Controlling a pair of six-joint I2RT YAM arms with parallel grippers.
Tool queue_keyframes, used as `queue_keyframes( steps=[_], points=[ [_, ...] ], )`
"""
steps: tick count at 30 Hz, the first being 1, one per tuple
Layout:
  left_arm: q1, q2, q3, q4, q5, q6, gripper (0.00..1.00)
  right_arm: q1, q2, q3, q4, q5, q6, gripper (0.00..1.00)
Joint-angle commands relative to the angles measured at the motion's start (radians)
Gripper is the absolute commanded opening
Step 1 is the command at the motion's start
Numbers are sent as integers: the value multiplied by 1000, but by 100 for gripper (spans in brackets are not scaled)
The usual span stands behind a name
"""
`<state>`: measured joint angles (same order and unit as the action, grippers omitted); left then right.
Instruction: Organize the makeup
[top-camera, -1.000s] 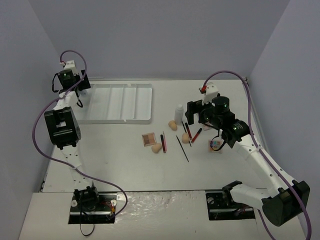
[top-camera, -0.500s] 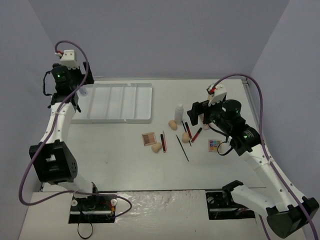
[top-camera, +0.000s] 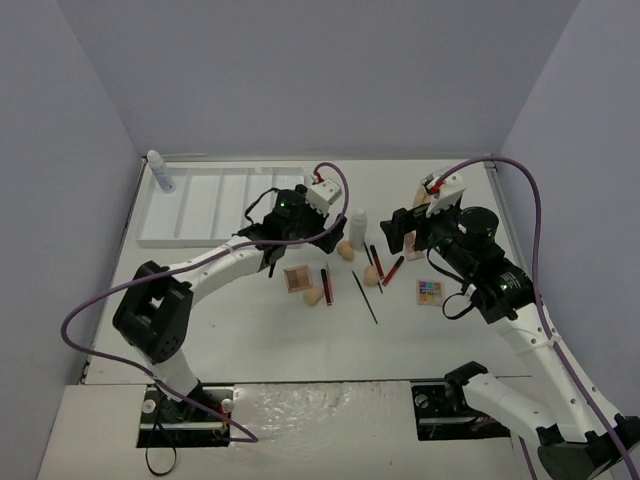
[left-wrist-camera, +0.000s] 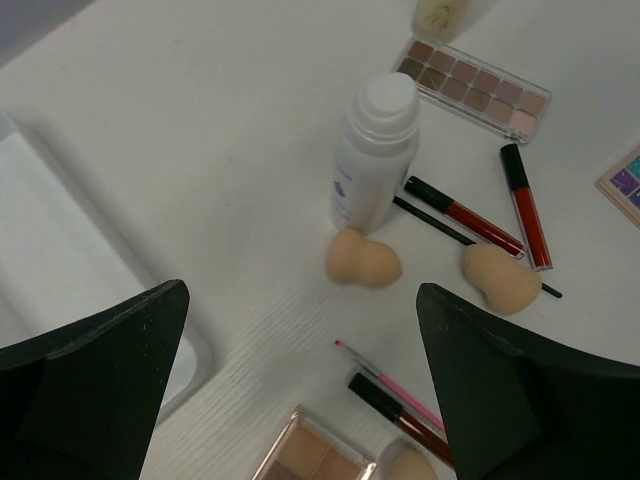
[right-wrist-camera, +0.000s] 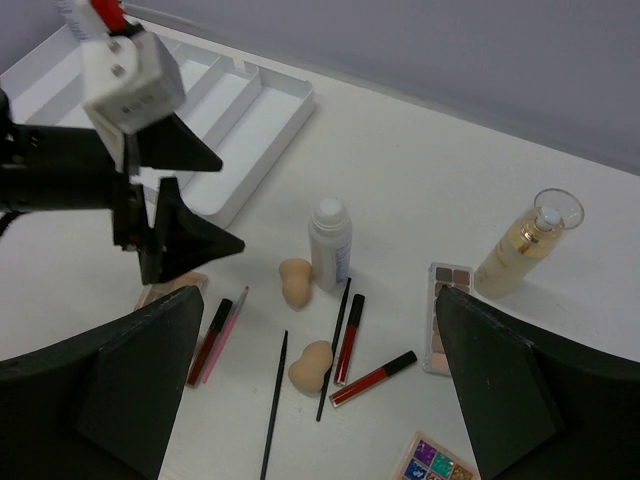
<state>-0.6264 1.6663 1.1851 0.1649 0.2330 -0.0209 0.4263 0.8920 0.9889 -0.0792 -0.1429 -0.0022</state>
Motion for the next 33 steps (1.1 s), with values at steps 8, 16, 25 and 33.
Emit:
queue_keyframes(
  steps=[8, 16, 25, 33],
  points=[
    [-100, 203, 244, 213, -13, -87, 96, 4, -41, 15, 46, 10, -10, 100],
    [-105, 308, 298, 251, -14, -136, 86, 5, -48, 7, 36, 39, -12, 100],
    [-105, 342, 314, 260, -11, -140, 46, 5, -43, -6, 35, 47, -10, 100],
    [-105, 330, 324, 287, -9, -154, 0, 5, -48, -16, 35, 45, -6, 100]
  ],
)
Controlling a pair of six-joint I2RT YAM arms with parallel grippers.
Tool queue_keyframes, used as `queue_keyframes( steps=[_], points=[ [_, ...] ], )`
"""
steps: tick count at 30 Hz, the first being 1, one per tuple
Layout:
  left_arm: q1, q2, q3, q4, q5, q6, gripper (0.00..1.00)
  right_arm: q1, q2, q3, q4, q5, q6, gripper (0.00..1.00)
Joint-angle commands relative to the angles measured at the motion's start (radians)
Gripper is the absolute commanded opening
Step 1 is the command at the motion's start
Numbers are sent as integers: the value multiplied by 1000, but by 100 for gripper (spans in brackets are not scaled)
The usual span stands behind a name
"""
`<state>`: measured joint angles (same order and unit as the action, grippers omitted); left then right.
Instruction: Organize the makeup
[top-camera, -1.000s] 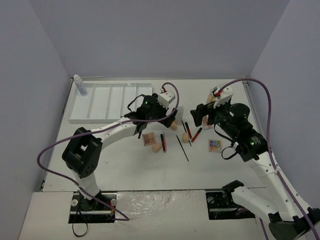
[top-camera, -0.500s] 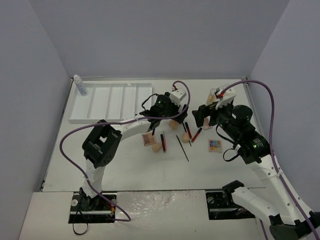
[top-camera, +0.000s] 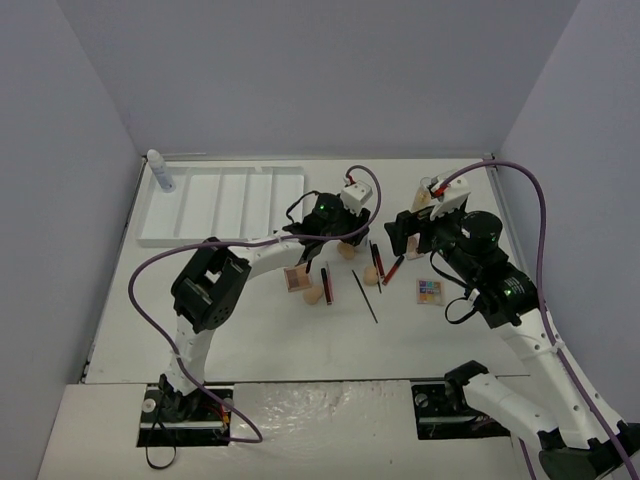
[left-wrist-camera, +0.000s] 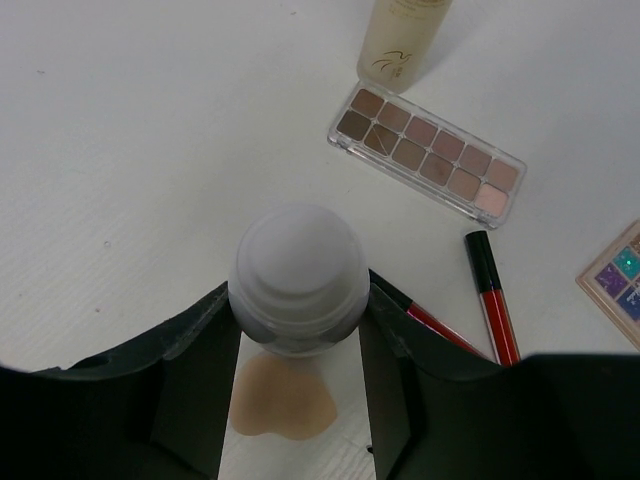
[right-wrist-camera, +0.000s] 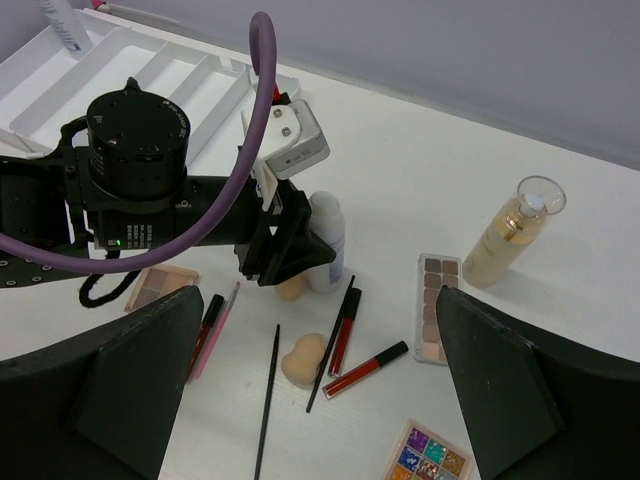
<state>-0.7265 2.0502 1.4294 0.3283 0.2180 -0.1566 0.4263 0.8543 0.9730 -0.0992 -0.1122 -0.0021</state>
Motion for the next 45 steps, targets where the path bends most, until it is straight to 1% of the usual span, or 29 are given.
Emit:
queue_keyframes(
  steps=[1, 3, 6, 8, 14, 16, 18, 20, 21, 25, 27, 29, 32, 36, 45],
  points=[
    [-5, -64, 78, 129, -1, -20, 0, 5, -11, -1, 55, 14, -6, 100],
    [-1, -95, 74, 133, -26, -18, 0, 5, -14, -5, 55, 11, -6, 100],
    [18, -188, 55, 132, -96, -15, 0, 5, -11, -4, 56, 5, -3, 100],
    [44, -246, 36, 108, -173, -12, 0, 5, -8, 0, 56, 2, -1, 100],
    [232, -428, -70, 19, -253, -27, 0, 4, 5, 5, 55, -7, 2, 100],
    [317, -475, -102, -22, -286, -11, 0, 3, 18, 6, 55, -7, 2, 100],
    [378, -530, -129, -74, -322, 3, 0, 3, 27, 7, 56, -10, 2, 100],
    [468, -582, -200, -92, -321, 4, 0, 5, 30, 8, 57, -18, 2, 100],
    [538, -617, -220, -93, -318, 6, 0, 5, 31, 6, 58, -20, 4, 100],
    [734, -667, -280, -104, -283, 10, 0, 6, 46, -1, 58, -39, 28, 100],
    [821, -673, -302, -87, -267, 14, 0, 5, 52, -3, 61, -44, 27, 100],
    [881, -664, -320, -47, -248, 15, 0, 4, 56, -3, 63, -46, 25, 100],
    [947, -607, -315, 12, -221, 19, 0, 4, 69, -6, 65, -43, 30, 100],
    [993, -503, -259, 63, -166, 34, 0, 3, 94, -8, 67, -46, 37, 100],
    [1022, -272, -122, 160, -114, 35, 0, 3, 125, -20, 74, 9, 52, 100]
  ],
)
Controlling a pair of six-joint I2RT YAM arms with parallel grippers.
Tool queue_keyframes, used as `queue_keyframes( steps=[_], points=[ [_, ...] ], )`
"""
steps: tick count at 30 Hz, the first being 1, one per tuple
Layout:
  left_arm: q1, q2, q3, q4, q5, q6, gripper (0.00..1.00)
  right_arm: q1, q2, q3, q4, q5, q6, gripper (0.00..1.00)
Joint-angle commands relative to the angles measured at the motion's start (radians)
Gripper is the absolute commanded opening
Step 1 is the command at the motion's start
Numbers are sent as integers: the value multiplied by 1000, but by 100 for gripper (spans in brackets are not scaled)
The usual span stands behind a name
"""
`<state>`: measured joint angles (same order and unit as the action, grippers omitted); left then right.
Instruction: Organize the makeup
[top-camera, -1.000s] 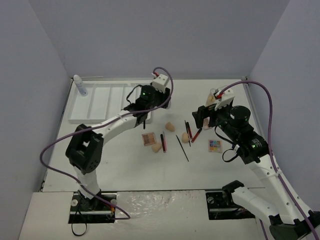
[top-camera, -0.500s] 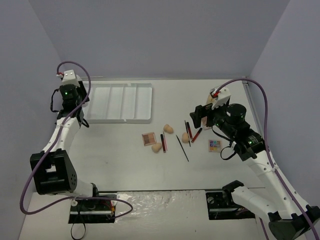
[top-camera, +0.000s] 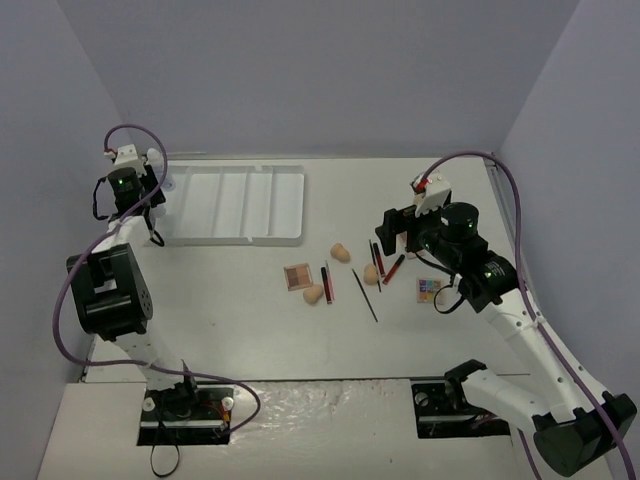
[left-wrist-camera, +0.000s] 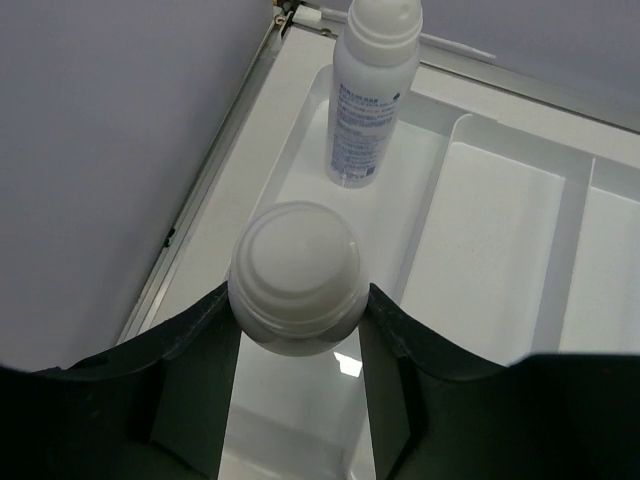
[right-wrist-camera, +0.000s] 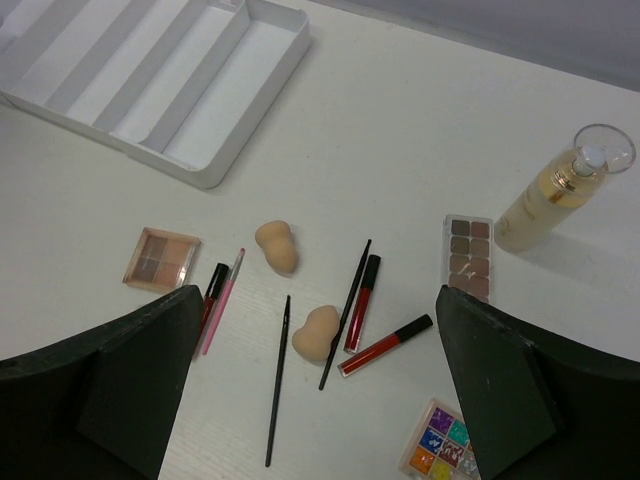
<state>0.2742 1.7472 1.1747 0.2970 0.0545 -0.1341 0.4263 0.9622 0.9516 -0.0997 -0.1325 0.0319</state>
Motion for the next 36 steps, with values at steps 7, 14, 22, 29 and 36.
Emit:
queue_keyframes(
  steps=[7, 14, 22, 29, 36],
  points=[
    [25, 133, 208, 223, 87, -1, 0, 3, 49, 9, 82, 66, 21, 100],
    [25, 206, 216, 269, 123, -18, 10, 3, 68, -4, 89, 80, 29, 100],
    [23, 203, 165, 276, 110, -14, 42, 3, 86, -23, 133, 99, 32, 100],
    [23, 128, 118, 235, 82, 0, 89, 3, 122, -21, 181, 150, 45, 100],
    [23, -44, 92, 34, 52, 15, 97, -23, 213, 18, 244, 288, 105, 100]
  ],
)
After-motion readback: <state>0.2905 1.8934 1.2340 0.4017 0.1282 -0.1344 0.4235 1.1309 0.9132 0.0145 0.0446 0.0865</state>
